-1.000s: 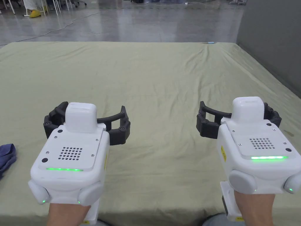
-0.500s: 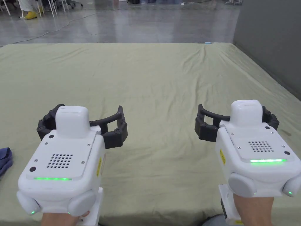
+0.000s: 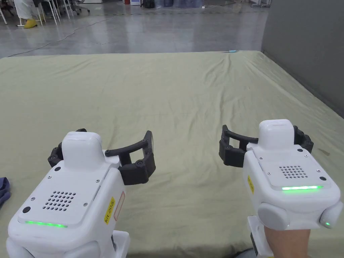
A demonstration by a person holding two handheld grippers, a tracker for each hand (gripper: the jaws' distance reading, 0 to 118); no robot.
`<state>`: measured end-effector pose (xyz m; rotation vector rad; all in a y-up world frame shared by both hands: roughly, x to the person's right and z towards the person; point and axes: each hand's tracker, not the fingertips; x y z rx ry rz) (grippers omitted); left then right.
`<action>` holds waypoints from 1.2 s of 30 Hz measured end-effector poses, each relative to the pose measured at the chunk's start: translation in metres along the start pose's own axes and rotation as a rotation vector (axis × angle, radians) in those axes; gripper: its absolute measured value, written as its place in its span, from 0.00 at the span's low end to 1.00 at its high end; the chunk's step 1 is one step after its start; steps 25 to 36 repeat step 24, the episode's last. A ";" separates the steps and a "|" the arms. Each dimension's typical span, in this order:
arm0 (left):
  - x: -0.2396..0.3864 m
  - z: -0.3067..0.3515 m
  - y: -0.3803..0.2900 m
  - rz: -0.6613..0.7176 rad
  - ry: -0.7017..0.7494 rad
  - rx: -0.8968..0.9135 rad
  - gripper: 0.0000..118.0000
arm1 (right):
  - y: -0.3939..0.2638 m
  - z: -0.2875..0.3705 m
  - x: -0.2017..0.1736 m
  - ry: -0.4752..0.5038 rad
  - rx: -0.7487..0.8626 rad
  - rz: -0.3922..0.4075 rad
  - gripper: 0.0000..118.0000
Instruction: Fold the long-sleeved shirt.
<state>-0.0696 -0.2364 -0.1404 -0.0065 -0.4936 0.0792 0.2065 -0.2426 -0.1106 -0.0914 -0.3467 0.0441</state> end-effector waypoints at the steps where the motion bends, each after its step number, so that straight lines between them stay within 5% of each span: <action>1: 0.002 0.000 0.001 -0.003 -0.001 -0.004 0.99 | 0.000 0.000 0.000 -0.001 -0.001 -0.001 0.96; 16: 0.015 -0.010 0.004 -0.042 0.191 -0.018 0.99 | -0.004 -0.002 0.001 0.002 -0.014 -0.001 0.96; 21: 0.011 -0.012 0.008 0.057 0.296 -0.162 1.00 | -0.005 -0.003 0.001 -0.001 -0.017 -0.013 0.96; 36: -0.001 -0.015 -0.001 0.132 0.282 -0.145 1.00 | -0.005 -0.003 0.001 -0.002 -0.022 -0.005 0.96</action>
